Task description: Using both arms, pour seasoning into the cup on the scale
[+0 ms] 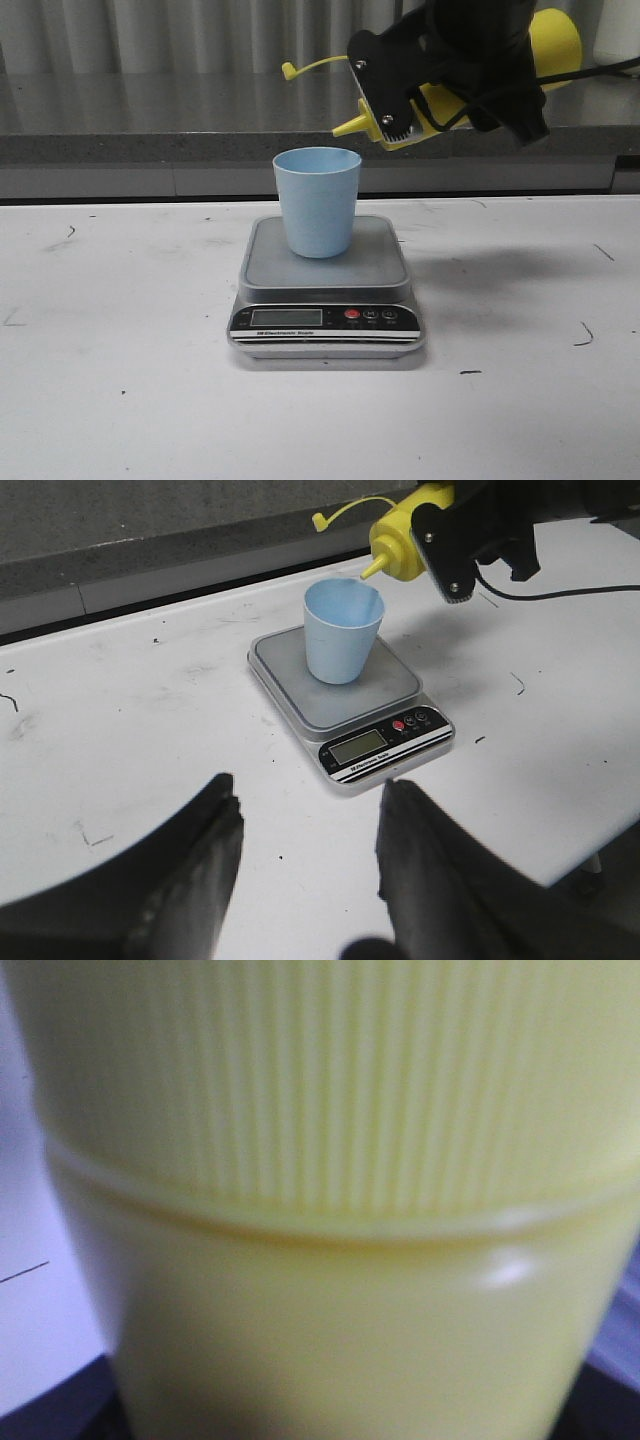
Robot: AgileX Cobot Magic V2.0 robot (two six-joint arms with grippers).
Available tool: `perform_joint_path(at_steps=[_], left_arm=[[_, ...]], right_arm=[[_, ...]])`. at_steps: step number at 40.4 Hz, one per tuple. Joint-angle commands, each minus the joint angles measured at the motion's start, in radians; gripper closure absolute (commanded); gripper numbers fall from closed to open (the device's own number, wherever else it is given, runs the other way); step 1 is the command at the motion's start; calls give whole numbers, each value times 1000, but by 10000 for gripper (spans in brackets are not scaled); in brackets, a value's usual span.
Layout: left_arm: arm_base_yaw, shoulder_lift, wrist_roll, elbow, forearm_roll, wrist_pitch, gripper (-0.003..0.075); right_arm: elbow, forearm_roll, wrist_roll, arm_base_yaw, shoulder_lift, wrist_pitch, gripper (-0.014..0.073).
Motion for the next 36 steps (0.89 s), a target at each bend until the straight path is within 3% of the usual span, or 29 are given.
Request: perform_joint_path(at_steps=[1, 11, 17, 26, 36], left_arm=[[-6, 8, -3, -26, -3, -73, 407], [-6, 8, -3, -26, -3, -73, 407], [-6, 8, -3, -26, -3, -73, 407], [-6, 8, -3, -26, -3, -73, 407], [-6, 8, -3, -26, -3, -73, 407]], right_arm=[[-39, -80, 68, 1, -56, 10, 247], [-38, -80, 494, -17, -105, -11, 247], [-32, -12, 671, -43, -204, -7, 247], [63, 226, 787, -125, -401, -82, 247], [346, 259, 891, -244, -616, -430, 247]])
